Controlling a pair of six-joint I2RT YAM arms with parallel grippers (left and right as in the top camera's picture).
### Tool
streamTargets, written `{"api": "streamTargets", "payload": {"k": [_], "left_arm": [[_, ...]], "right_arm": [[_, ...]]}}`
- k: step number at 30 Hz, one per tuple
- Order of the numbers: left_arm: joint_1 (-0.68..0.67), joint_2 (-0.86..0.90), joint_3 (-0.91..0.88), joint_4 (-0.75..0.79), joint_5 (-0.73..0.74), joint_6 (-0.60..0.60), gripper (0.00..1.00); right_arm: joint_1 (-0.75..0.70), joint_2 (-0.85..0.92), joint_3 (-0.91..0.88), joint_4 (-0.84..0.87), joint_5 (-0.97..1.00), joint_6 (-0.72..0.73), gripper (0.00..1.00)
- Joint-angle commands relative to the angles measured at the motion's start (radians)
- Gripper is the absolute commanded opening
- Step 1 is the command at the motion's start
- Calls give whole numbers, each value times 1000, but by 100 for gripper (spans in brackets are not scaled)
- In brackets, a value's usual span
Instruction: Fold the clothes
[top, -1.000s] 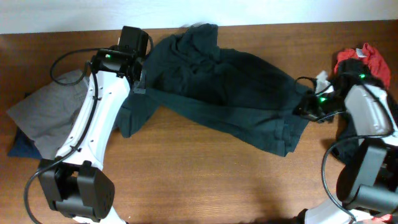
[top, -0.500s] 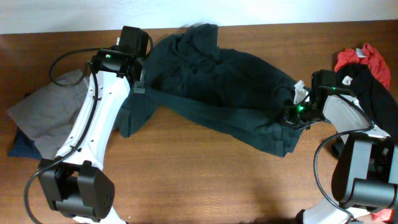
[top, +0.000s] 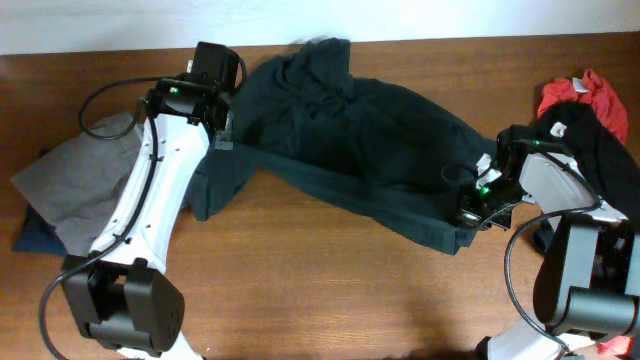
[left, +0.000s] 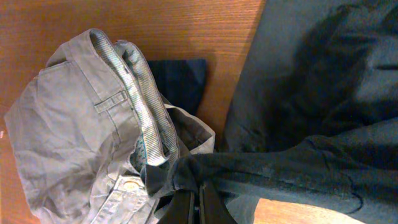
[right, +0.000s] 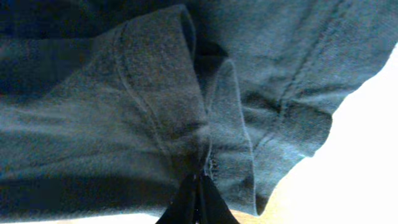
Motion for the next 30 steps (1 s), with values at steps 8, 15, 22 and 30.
{"api": "streamTargets", "payload": {"k": [8,15,22,30], "left_arm": [[8,-19,15,2,-26,-9,1],[7,-19,15,2,-26,-9,1],[7,-19,15,2,-26,-9,0],[7,-19,15,3,-22,-9,0]], "right_arm": [[-32,6,-3,-42,108,23,40],[-68,6,-3,26,-110,-75,37],[-68,6,-3,82,-203,-87,36],[-68,11,-20,126,-203,-84,36]]}}
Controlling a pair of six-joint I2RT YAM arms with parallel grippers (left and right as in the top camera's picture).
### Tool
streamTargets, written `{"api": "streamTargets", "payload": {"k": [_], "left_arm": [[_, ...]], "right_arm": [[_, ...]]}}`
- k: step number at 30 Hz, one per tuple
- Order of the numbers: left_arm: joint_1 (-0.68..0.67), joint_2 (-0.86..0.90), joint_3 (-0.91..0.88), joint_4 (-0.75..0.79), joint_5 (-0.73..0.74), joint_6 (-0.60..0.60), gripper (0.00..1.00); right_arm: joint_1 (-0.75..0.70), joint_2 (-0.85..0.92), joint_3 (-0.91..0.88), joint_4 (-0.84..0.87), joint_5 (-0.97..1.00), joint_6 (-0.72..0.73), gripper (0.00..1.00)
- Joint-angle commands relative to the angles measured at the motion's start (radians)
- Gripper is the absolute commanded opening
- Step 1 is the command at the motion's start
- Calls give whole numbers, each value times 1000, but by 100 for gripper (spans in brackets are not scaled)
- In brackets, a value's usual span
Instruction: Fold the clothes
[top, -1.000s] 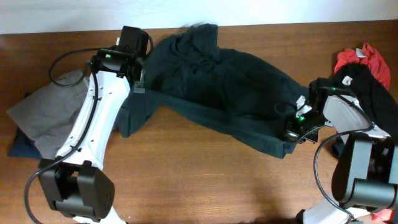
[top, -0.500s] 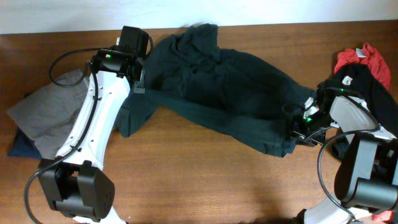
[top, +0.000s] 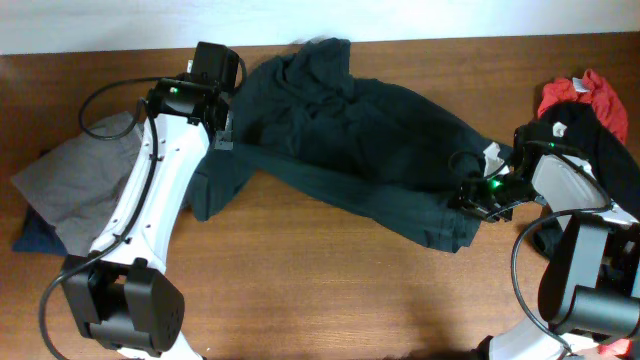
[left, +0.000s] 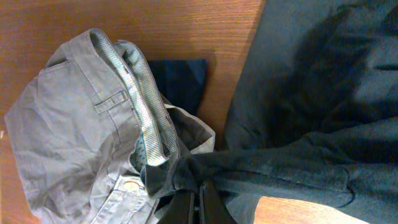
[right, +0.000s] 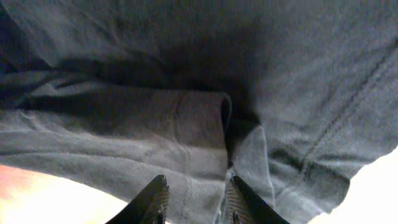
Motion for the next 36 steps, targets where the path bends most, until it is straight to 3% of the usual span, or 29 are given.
{"api": "streamTargets", "payload": {"k": [1,8,14,21,24,28,36], "left_arm": [[7,-19,15,3,-21,-9,1],[7,-19,15,2,-21,-9,1],[7,-19,15,2,-22,-9,1],[7,-19,16,3,-22,-8,1],[8,-21,21,3,-22,-8,1],[7,-43,47,2,-21,-8,0],[7,-138,118,3,-21,27,1]], "right_arm": [[0,11,-26,15,-23,-10,36],[0,13,-66,50,-24,-2,32],[-2,12,-66,54,-120,-3,4],[-2,-51,1,-6,-146,-38,4],[-2,-135,42,-19,-184,-117,4],[-4,-268,104,-17,-159,-118,4],[-16,-478,253,-86,217,82,4]]}}
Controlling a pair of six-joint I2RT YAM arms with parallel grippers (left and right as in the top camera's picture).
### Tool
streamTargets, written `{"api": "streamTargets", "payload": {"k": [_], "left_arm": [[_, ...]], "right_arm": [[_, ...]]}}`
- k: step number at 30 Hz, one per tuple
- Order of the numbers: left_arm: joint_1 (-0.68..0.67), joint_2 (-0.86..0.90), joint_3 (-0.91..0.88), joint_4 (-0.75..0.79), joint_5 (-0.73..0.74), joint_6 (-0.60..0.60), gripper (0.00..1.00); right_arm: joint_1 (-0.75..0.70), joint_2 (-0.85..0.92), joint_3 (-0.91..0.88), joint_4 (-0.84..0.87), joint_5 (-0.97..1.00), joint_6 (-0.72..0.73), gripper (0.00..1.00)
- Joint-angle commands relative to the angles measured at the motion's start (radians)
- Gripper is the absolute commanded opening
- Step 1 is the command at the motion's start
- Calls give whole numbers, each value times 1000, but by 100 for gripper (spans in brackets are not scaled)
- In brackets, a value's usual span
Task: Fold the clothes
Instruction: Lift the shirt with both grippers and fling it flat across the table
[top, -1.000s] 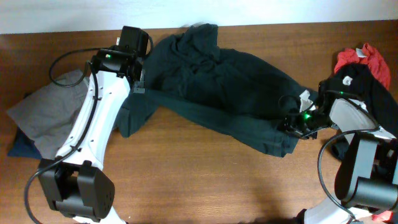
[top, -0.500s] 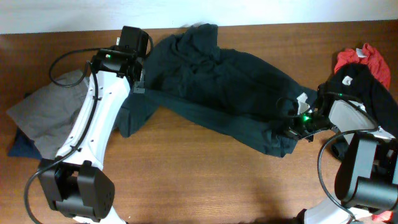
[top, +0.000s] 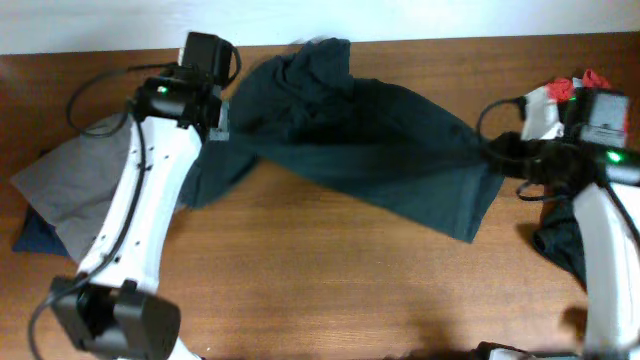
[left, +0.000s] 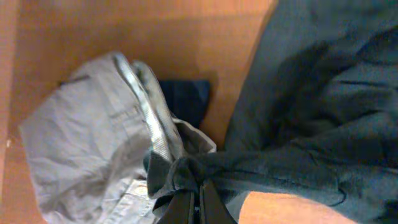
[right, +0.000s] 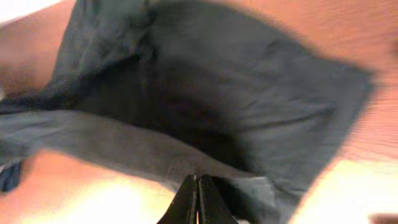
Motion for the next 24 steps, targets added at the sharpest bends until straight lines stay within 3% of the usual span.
{"api": "streamTargets", "payload": {"k": [1,4,15,24], "left_arm": [[7,-87,57,4,-17,42,0],[7,-127,77,9,2,97,0],[-26,-323,264,9,218,307,0],[-140,-409,565,-120,207,380,0]], "right_arm": [[-22,-66,71,-43,243,131,4],[-54,-92,137,-103,314,189,4],[-113,-107,585,-269,286,134,4],[-113,-107,1042,-396,286,144,4]]}}
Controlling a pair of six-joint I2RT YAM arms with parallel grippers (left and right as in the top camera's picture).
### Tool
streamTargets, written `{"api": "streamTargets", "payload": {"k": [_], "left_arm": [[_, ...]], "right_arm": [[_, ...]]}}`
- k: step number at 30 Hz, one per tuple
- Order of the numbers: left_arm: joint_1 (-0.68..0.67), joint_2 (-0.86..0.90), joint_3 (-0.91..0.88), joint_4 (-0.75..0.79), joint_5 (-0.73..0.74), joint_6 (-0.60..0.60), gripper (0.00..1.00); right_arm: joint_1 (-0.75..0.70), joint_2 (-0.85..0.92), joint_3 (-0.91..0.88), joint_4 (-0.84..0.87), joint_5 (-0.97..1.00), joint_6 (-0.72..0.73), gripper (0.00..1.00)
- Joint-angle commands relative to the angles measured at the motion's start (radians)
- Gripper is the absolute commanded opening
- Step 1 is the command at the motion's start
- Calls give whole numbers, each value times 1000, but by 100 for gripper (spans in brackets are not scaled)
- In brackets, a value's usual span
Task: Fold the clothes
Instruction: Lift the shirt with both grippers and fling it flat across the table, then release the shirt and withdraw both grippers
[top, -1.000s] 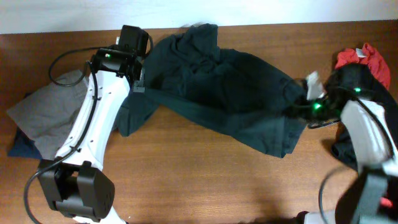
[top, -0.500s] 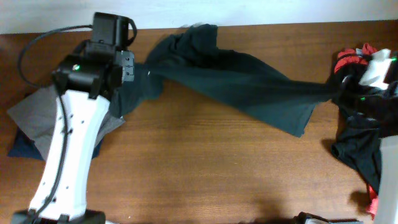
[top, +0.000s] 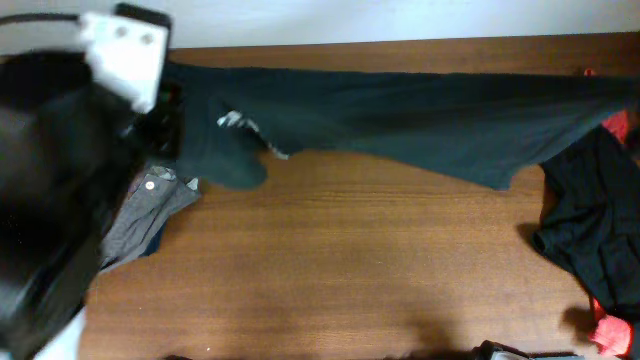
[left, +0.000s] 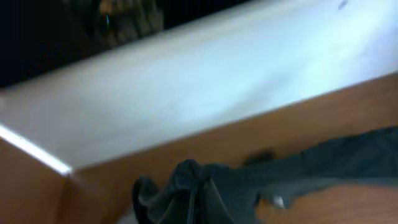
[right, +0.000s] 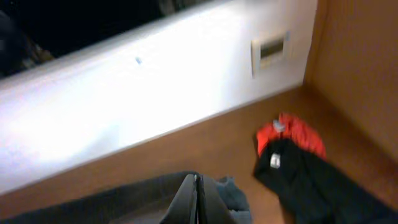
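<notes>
A dark green garment (top: 400, 115) hangs stretched in a long band across the far side of the table, lifted off the wood. My left gripper (left: 198, 198) is shut on a bunched end of it, dark cloth (left: 180, 180) bulging round the fingertips. Shut on the other end (right: 224, 190), my right gripper (right: 196, 190) has its fingers pressed together. In the overhead view my left arm (top: 120, 50) looms large and blurred at the left, close to the camera. The right gripper itself is outside that view.
Grey trousers (top: 150, 205) lie over a dark blue piece at the left of the brown table (top: 340, 270). A black garment (top: 590, 235) with red cloth (top: 612, 125) sits at the right edge, also black (right: 311, 180) and red (right: 292, 134) below my right wrist. A white wall (left: 205, 81) runs behind.
Both arms have risen high. The green garment, which sagged partly onto the table between them, now hangs clear of it, pulled out far wider. Both wrist views now look at the wall from above.
The garment lay crumpled on the table with both grippers shut on its ends. Then my right gripper stood open at the hem. Later it was shut on the cloth again, the garment half lifted and spread. Now the garment is stretched in the air between both arms.
</notes>
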Motion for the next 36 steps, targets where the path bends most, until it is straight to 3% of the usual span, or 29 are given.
{"api": "streamTargets", "payload": {"k": [1,10,18,26,36], "left_arm": [[-34,-27,119,-29,3,60,0],[-41,-52,361,-51,0,68,0],[-41,5,372,-45,-1,68,0],[-40,271,372,-18,-1,115,0],[-21,728,372,183,3,159,1]], "right_arm": [[-10,-16,140,-31,24,6,4],[-10,-17,375,-108,25,24,4],[-10,16,393,-125,28,43,4],[-6,212,392,-157,-21,42,4],[-3,634,392,-114,-100,8,4]]}}
